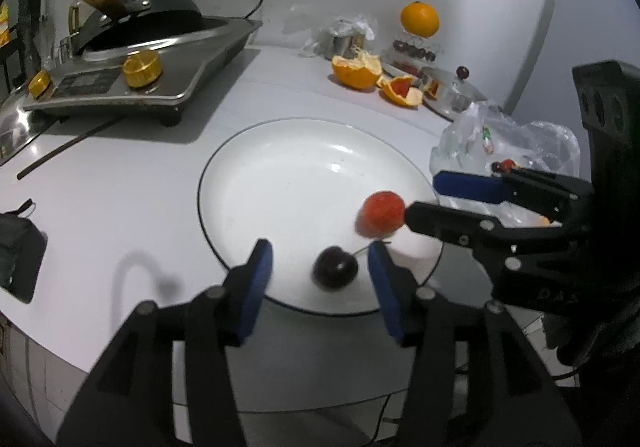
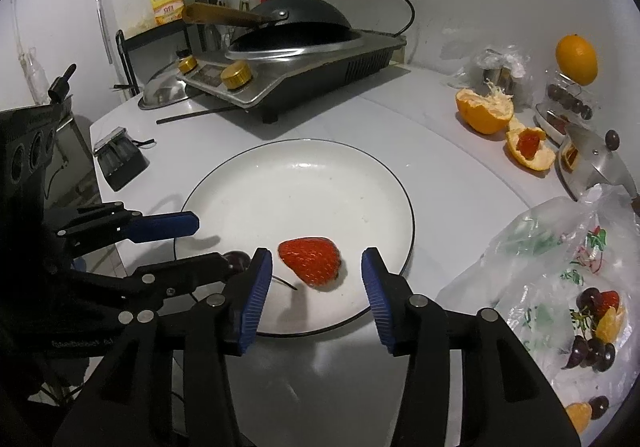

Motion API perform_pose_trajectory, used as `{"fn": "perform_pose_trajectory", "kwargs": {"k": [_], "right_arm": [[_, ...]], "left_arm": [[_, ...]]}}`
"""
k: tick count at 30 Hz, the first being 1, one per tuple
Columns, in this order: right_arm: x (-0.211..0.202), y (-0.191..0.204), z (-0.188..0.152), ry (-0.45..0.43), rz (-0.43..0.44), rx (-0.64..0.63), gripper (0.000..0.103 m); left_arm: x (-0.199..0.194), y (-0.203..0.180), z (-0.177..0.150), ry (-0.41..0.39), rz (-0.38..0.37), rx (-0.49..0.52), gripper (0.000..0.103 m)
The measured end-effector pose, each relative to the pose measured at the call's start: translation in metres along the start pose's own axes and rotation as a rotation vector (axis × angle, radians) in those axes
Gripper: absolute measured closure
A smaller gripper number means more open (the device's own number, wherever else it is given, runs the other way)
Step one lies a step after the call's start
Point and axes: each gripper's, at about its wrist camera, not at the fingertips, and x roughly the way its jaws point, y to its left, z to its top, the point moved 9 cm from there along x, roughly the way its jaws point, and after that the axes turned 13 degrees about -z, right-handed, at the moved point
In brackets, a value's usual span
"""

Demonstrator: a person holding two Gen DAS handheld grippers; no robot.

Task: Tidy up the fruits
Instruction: 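Open the left gripper over the plate while the right gripper releases the strawberry, then move both open grippers back over the plastic bag of fruit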

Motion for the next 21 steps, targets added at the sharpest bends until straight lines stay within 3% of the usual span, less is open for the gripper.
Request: {"fn": "perform_pose_trajectory", "kwargs": {"k": [10, 21], "right_arm": [[-0.031, -0.028, -0.003, -0.051, -0.054, 0.035, 0.054], [-0.073, -0.085, -0.023, -0.102, -0.123, 0.098, 0.054]], "left_arm": [[-0.007, -0.031, 0.005, -0.027, -0.016, 0.056, 0.051], [0.013, -0.089, 0.007, 0.004, -0.026, 0.133, 0.05]]}}
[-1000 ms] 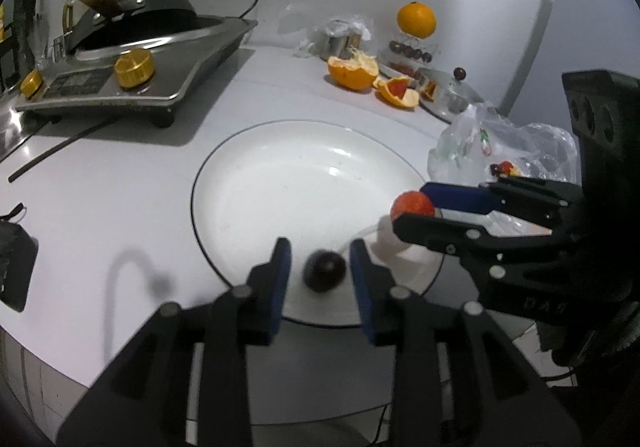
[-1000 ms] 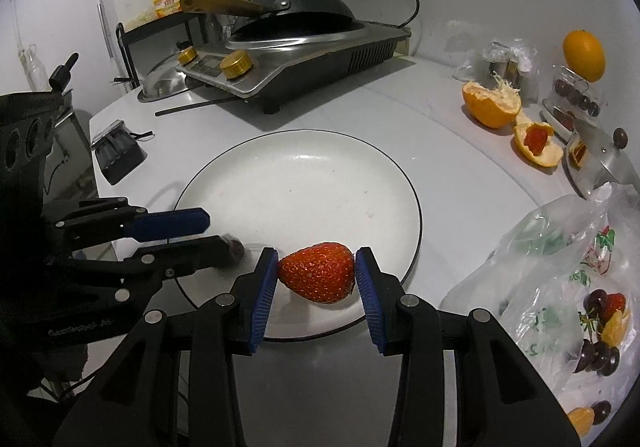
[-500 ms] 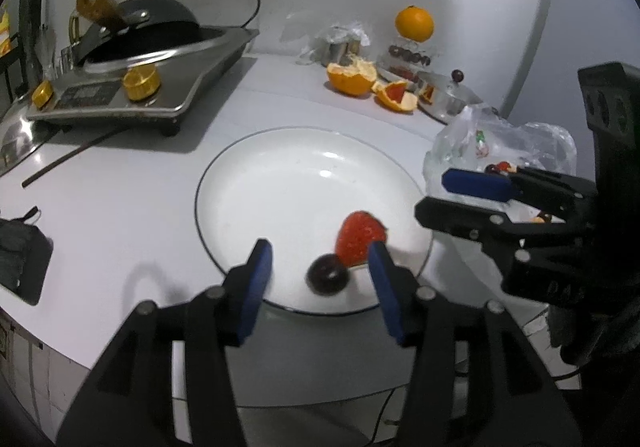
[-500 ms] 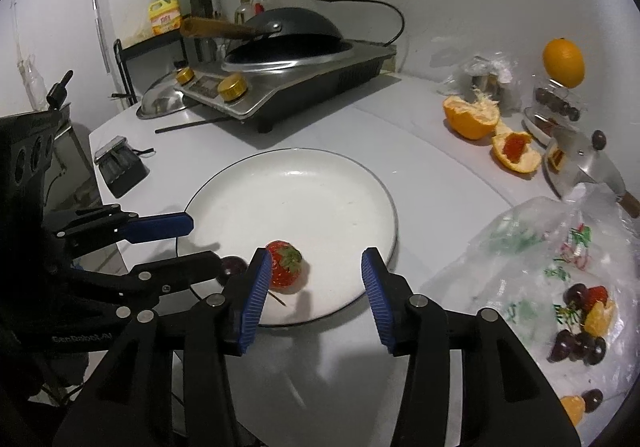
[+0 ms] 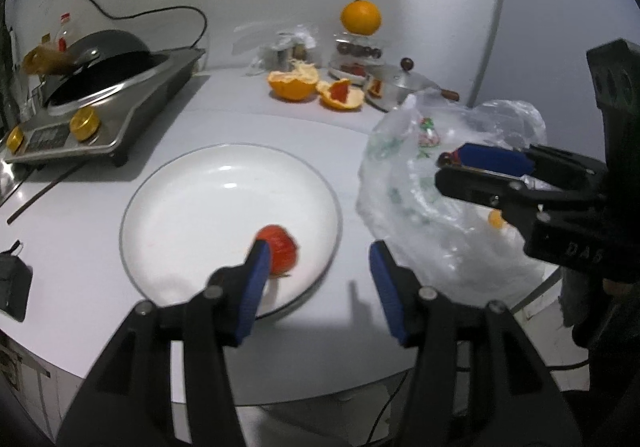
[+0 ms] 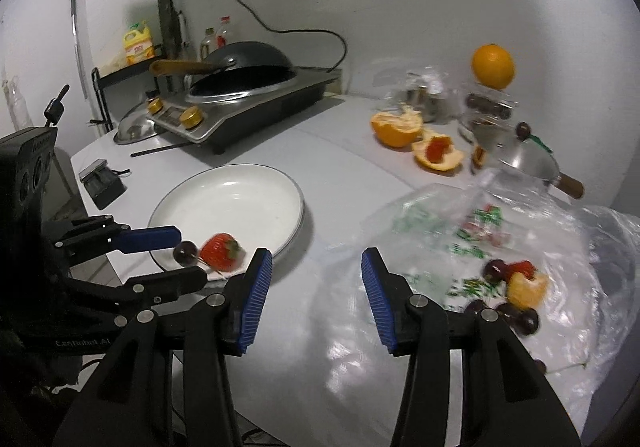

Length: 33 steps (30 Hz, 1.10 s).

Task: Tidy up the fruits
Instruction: 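Move both open grippers back over the plastic bag of fruit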

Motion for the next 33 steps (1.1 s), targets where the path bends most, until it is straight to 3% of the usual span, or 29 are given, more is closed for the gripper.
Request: {"fn": "perform_pose_trajectory", "kwargs": {"k": [15, 33], "right_arm": [[-0.028, -0.084, -0.029, -0.038, -0.054, 0.073, 0.054], [-0.032, -0.16, -0.067, -0.005, -0.124, 0.12, 0.054]], "left_arm": [[0.028, -0.074, 0.008, 0.039, -0.004, 0.081, 0.05], [0.071, -0.129, 0.013, 0.081, -0.026, 0.131, 0.05]]}}
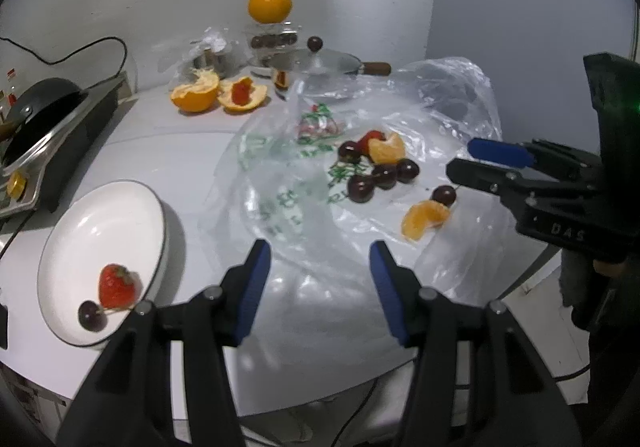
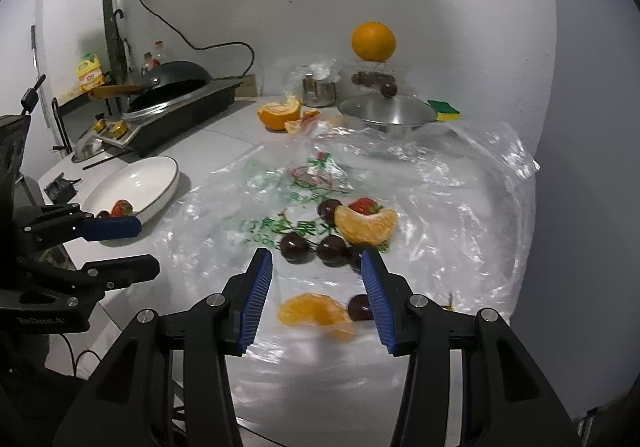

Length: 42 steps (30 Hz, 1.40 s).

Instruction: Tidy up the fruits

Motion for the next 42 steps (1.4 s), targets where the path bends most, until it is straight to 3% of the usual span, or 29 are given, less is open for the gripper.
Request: {"fn": "perform_pose_trajectory", "kwargs": {"k": [7, 12, 22, 29, 36, 42], "right_arm": [[0.009, -0.017, -0.008, 0.019, -0.02, -0.012, 0.054], [0.018, -0.028, -0.017, 0.043, -0.055, -0.046, 0.064], [0.031, -0.03, -0.039, 0.129, -0.011, 0.005, 0.066], [0.041, -0.041, -0.05, 0.21, 0.041, 0.115, 0.066], [0.044, -0.041, -0.041, 0.203, 0.065, 0.143, 0.066], [0.054, -0.035, -0.04, 0.206, 0.074, 0.135, 0.066]], "left_arm": [[0.018, -0.014, 0.005, 0.006, -0.013, -0.002, 0.05], [0.03, -0.023, 0.011, 0.016, -0.019, 0.006, 0.05], [0.05, -0.038, 0.021, 0.025, -0.045, 0.025, 0.05], [0.052, -0.044, 0.03, 0.009, -0.053, 0.055, 0.05], [0.041, -0.05, 0.042, -0.045, -0.058, 0.096, 0.05], [0.06, -0.051, 0.03, 0.011, -0.08, 0.094, 0.05]]}}
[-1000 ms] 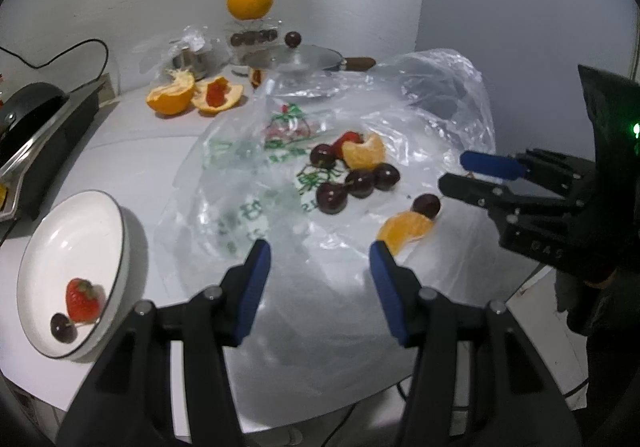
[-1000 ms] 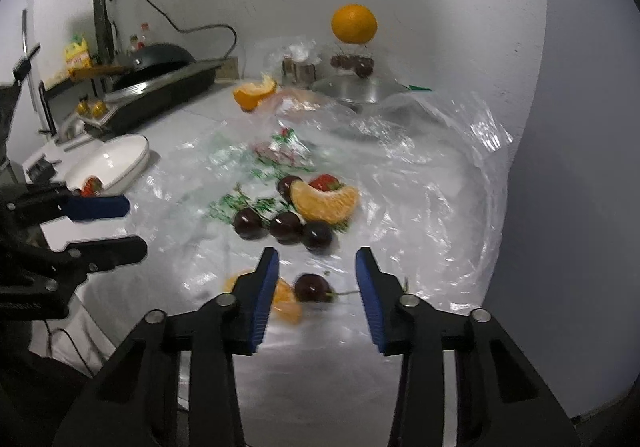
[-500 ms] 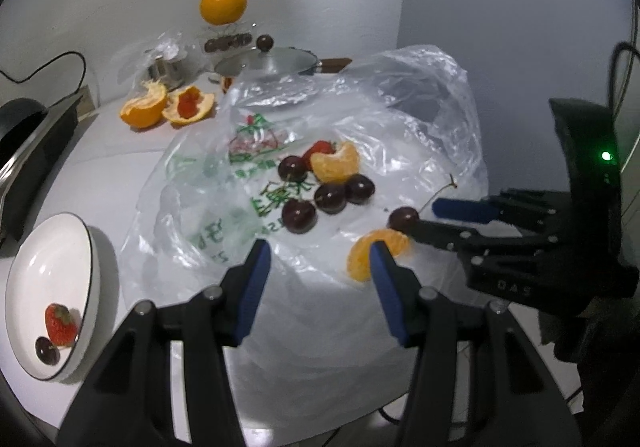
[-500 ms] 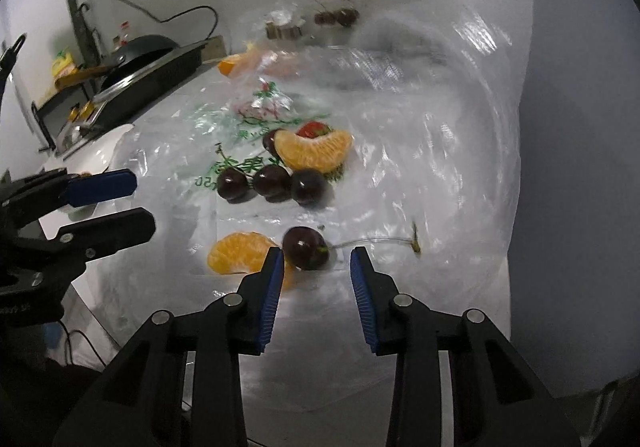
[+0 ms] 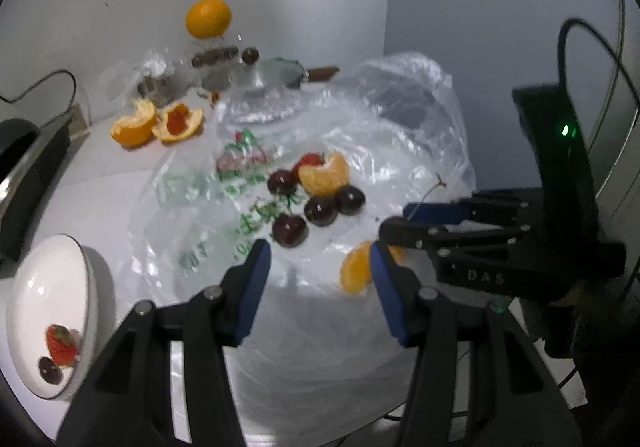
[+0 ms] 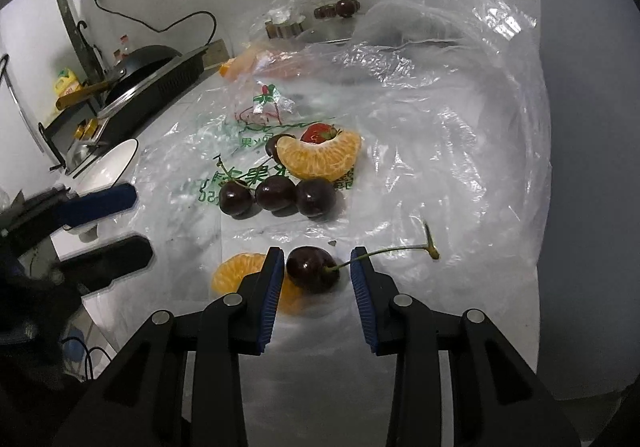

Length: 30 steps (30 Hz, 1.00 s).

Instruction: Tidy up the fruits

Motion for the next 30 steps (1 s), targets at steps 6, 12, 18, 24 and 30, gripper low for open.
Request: {"fn": "perform_pose_trajectory", "kwargs": {"k": [6, 12, 18, 24, 30], "right_arm": [[0.003, -0.002, 0.001, 0.003, 0.012, 0.017, 0.069], [-0.003, -0.002, 0.003, -0.018, 0.03, 0.028, 0.078], [-0.001, -0.003, 0.005, -0.005, 0.049, 0.024, 0.077], [0.007, -0.002, 0.002, 0.002, 0.045, 0.015, 0.077], [0.006, -0.005, 0.002, -0.008, 0.049, 0.021, 0.076]], "left_arm": [[0.025, -0.006, -0.012, 0.066, -0.055, -0.002, 0.05], [0.046, -0.012, -0.015, 0.112, -0.08, 0.022, 0.05], [0.059, -0.008, -0.019, 0.133, -0.071, 0.012, 0.05], [0.063, -0.009, -0.021, 0.141, -0.068, 0.045, 0.05], [0.062, -0.021, -0.02, 0.128, -0.073, 0.12, 0.051]]}}
